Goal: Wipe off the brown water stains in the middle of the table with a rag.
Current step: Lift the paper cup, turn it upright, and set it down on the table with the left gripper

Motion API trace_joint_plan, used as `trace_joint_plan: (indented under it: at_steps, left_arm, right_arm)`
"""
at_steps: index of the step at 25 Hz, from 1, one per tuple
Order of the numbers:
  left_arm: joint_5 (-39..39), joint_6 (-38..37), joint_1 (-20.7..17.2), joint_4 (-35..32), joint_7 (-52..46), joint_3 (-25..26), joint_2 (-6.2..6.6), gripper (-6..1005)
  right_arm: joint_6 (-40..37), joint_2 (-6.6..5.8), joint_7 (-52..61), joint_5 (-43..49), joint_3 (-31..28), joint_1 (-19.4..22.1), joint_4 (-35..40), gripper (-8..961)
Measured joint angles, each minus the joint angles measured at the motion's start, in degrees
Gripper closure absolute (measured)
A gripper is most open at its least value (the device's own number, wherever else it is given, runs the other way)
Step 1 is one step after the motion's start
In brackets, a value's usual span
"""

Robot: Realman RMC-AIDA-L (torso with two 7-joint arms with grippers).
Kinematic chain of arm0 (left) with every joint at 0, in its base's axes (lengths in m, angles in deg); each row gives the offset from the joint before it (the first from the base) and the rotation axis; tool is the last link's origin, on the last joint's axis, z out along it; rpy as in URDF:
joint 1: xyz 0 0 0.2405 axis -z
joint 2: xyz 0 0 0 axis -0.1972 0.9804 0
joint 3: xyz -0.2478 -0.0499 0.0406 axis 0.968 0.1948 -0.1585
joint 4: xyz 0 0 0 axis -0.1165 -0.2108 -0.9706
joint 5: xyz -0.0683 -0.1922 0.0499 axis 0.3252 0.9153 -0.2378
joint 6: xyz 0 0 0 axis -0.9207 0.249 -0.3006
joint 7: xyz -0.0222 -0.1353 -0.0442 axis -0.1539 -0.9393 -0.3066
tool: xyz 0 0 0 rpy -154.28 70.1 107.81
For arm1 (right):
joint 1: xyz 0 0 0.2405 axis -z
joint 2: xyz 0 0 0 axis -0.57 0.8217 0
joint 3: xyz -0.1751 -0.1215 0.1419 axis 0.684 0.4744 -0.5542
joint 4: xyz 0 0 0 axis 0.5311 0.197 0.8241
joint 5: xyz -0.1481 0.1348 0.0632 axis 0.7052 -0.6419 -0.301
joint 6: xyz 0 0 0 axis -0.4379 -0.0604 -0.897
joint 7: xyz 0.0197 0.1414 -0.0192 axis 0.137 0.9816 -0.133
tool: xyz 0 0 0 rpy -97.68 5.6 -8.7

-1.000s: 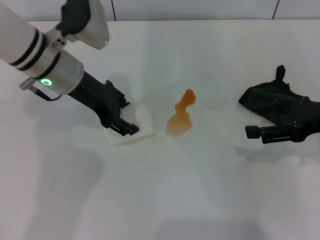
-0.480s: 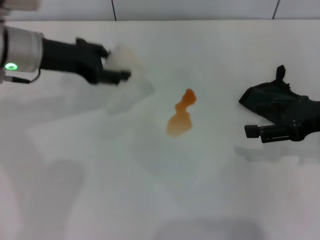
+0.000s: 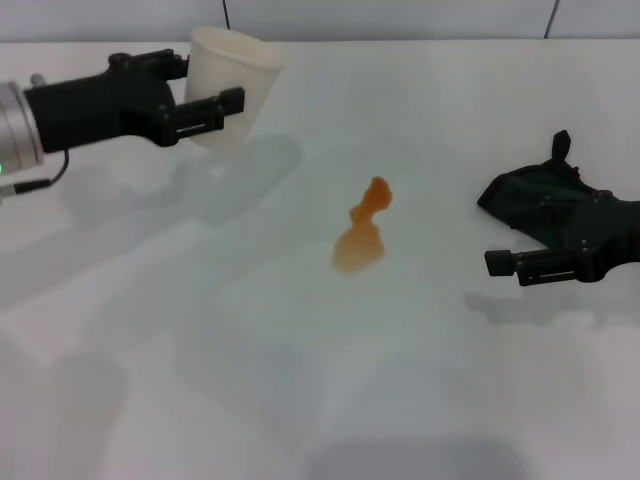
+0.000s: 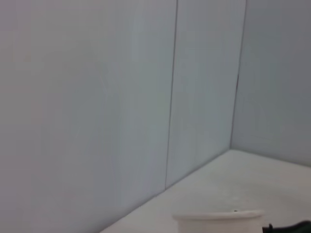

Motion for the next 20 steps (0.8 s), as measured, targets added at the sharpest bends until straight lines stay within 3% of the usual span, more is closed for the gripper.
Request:
trace_joint_plan:
  at_steps: [10,20]
  left_arm:
    - [7.57,5.13,-9.24,-10.53,11.17,0.11,-0.07,357]
    - [8.96,13.33,-12.84,-18.83,19.37,0.10,-0.07,355]
  right_arm:
    - [0.08,0.00,0.09,0.00,1.44,-0.08,0.08,80]
    - [-0.10,0.07,0.55,-0.48,3.23,-0.11,-0.17,80]
